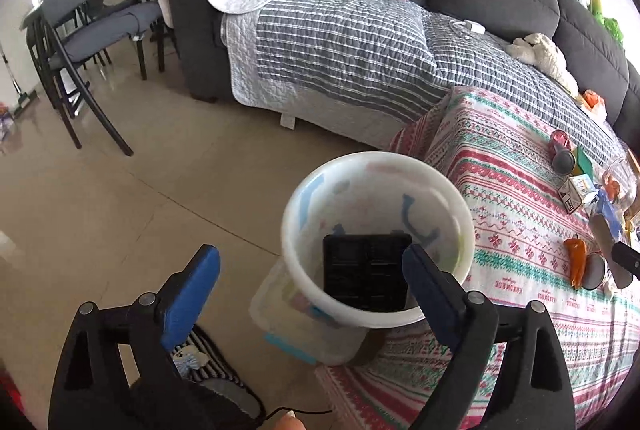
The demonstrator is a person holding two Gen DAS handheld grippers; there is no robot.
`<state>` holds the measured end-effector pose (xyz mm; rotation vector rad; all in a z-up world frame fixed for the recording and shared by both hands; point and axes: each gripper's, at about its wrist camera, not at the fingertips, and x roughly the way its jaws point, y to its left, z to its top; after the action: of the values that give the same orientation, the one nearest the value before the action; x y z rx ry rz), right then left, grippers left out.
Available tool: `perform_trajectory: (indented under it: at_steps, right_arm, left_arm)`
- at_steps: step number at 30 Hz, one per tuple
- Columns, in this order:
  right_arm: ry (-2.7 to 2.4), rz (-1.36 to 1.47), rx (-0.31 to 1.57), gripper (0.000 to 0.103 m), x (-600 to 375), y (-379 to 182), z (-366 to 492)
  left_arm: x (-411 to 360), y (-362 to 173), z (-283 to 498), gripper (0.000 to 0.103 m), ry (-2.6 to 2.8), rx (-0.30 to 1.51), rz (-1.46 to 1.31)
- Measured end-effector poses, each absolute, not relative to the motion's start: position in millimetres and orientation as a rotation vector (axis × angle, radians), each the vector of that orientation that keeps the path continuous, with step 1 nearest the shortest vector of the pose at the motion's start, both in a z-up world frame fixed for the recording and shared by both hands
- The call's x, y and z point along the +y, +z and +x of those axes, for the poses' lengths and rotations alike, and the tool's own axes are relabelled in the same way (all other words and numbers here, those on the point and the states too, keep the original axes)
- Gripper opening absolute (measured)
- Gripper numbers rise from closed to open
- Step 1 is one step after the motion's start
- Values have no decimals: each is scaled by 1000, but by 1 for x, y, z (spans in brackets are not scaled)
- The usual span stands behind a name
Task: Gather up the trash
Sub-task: 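Carry the black trays and blue box to the white bucket and release both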
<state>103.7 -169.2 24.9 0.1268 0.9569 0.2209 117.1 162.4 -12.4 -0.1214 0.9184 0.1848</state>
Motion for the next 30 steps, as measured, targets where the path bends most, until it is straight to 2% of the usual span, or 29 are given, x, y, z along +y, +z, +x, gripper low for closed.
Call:
perform_trajectory:
  at_steps: [14, 30]
  right_arm:
    - [357, 139, 1044, 76, -54, 4, 144]
    - [342, 116, 1065, 78, -10, -11, 165]
  left_arm:
    - [200, -12, 84, 95, 259, 943, -73]
    - [212, -11, 79, 95, 238, 960, -106]
